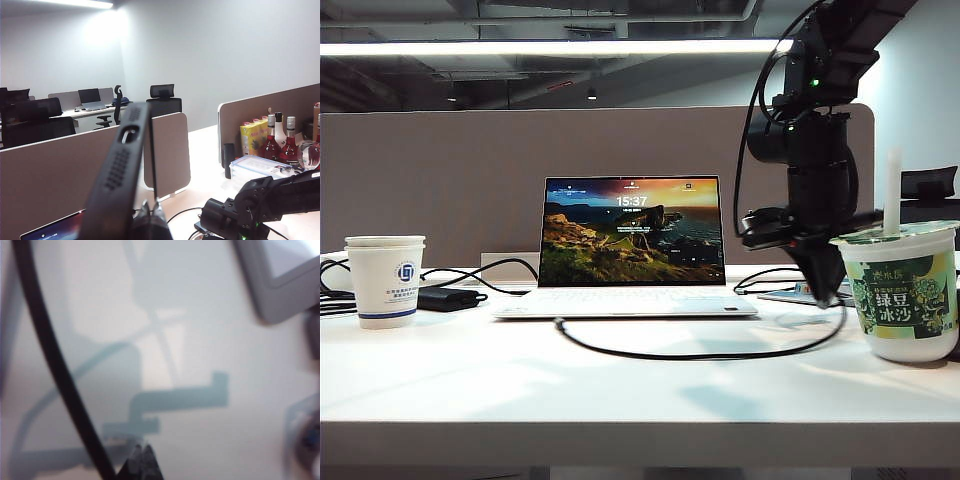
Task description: Pick up the black phone, pick up the charger plug, insert the charger plug into the phone's charging port, and finally place the connected phone back on the desk.
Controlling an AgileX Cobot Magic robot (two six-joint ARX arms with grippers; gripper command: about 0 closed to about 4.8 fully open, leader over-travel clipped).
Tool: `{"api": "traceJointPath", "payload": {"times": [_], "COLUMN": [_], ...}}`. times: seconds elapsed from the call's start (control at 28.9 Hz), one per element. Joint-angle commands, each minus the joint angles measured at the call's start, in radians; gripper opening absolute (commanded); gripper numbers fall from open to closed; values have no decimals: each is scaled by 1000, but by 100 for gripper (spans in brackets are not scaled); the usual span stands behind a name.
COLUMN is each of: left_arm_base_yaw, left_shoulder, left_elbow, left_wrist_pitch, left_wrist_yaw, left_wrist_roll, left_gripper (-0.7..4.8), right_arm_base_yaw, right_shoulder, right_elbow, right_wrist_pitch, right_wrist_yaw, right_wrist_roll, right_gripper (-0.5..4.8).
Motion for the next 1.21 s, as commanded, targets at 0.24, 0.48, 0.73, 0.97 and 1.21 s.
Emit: {"api": "traceJointPath", "payload": {"times": [0.24, 0.48, 0.73, 0.97, 1.21], "left_arm_base_yaw": [2, 2, 2, 2, 2], "left_shoulder": [-6, -6, -6, -6, -6], "left_elbow": [8, 8, 8, 8, 8], "left_wrist_pitch": [39, 39, 39, 39, 39], "left_wrist_yaw": [3, 3, 0, -1, 0], "left_wrist_roll": [-4, -4, -4, -4, -4], "left_gripper": [-7, -7, -7, -7, -7], "right_arm_base_yaw": [0, 2, 2, 1, 1], "right_shoulder": [-62, -114, -212, -321, -364], "right_elbow": [4, 5, 5, 5, 5], "right_wrist_pitch": [112, 295, 427, 595, 780], "right_wrist_yaw": [92, 29, -113, -302, -534], "right_wrist_roll": [-204, -257, -256, -244, -156], "right_gripper": [-3, -2, -2, -2, -2]}}
